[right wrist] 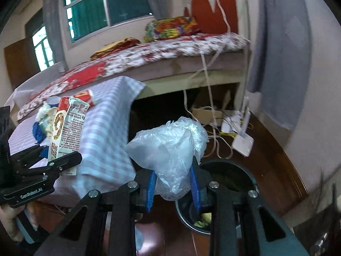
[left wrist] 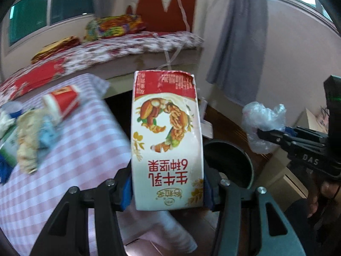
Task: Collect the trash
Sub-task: 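Carry the milk carton and plastic bag over the bucket and release both, then move both tools back over the table toward the remaining trash, then grasp the beige wrapped bundle with the right tool while the left tool grasps the white tissues, then carry the beige bundle and white tissues over the black bucket and release both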
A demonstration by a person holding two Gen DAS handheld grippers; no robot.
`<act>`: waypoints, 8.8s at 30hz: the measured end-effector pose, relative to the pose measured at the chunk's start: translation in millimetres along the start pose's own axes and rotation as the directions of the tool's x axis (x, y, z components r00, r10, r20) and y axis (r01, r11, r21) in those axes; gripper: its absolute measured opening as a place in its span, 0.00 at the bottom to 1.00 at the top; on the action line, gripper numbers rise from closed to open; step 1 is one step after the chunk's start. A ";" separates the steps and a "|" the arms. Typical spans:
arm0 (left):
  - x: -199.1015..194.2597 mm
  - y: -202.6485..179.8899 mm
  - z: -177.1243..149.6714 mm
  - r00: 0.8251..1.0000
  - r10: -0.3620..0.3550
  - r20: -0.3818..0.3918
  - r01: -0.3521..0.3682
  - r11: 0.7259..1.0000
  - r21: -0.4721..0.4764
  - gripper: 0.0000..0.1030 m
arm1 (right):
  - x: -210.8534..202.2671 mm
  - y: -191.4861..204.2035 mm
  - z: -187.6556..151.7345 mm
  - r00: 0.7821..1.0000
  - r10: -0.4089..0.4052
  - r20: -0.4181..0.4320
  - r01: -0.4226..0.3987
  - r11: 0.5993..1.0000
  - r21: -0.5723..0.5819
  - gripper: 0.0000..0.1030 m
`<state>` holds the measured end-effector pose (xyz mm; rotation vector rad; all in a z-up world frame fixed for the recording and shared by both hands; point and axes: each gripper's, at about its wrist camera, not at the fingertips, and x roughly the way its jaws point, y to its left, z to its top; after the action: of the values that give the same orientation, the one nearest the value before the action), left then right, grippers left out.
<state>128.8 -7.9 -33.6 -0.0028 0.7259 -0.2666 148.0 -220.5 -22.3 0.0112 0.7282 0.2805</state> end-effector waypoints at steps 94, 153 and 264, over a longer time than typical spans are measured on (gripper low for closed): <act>-22.3 3.5 17.7 0.990 0.139 0.001 -0.139 0.989 -0.047 0.94 | 4.6 -16.0 5.9 0.995 -0.092 -0.049 0.091 0.996 -0.007 1.00; -76.6 276.6 -19.2 0.905 0.424 0.040 -0.383 0.851 -0.358 0.81 | 134.0 335.6 90.4 0.946 0.312 -0.085 -0.323 0.912 -0.252 0.28; 92.5 -82.3 3.8 0.963 -0.210 -0.171 0.230 0.967 0.108 0.31 | 35.8 -86.4 -61.0 0.963 -0.182 -0.200 0.193 0.981 0.034 0.28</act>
<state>177.7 -110.2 -83.6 0.0598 0.8668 -0.5309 154.8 -299.8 -100.6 -0.0353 0.9260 0.0807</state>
